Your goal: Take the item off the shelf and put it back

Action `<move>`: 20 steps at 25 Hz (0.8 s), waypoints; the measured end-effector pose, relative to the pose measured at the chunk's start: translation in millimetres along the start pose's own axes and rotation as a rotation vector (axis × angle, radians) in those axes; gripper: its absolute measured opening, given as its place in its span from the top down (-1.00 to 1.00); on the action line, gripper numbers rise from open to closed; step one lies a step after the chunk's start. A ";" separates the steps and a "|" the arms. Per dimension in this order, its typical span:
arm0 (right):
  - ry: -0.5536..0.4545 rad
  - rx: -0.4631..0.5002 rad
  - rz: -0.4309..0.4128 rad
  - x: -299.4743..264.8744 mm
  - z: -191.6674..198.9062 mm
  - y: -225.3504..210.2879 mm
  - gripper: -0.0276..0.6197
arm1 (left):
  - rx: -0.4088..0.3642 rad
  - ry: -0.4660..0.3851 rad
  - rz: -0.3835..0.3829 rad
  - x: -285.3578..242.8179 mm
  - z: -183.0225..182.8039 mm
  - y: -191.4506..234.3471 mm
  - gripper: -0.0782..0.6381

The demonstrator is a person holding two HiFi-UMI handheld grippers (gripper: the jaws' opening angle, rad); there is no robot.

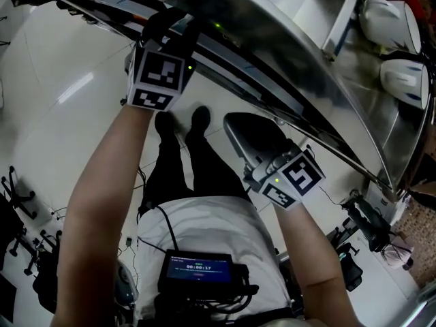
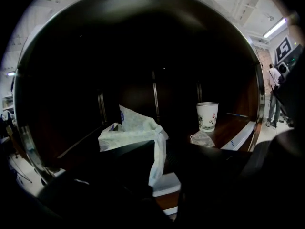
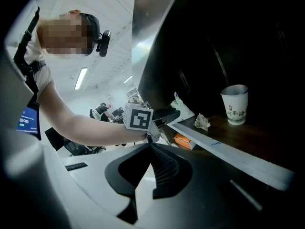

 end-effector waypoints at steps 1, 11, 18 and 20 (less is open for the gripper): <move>-0.003 -0.001 -0.001 -2.4 -0.3 0.5 0.90 | -0.004 0.006 -0.001 2.5 2.6 2.3 0.54; -0.053 0.009 -0.016 -21.0 -4.5 -0.6 0.90 | 0.000 0.040 0.031 46.2 19.3 4.0 0.56; -0.085 0.037 -0.028 -35.0 -11.0 9.7 0.90 | -0.001 -0.006 0.056 93.2 11.3 8.9 0.77; -0.100 0.046 -0.024 -34.9 -14.2 9.3 0.90 | 0.014 -0.013 0.069 104.9 4.4 7.8 0.77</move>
Point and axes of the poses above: the fingertips, and each gripper's own axes: x backward along the fingers, y to its left, z out of its underside, the point moved 9 cm from there along x, backward along the fingers, and after that the axes turned 8 degrees about -z, right-handed, at the moved point
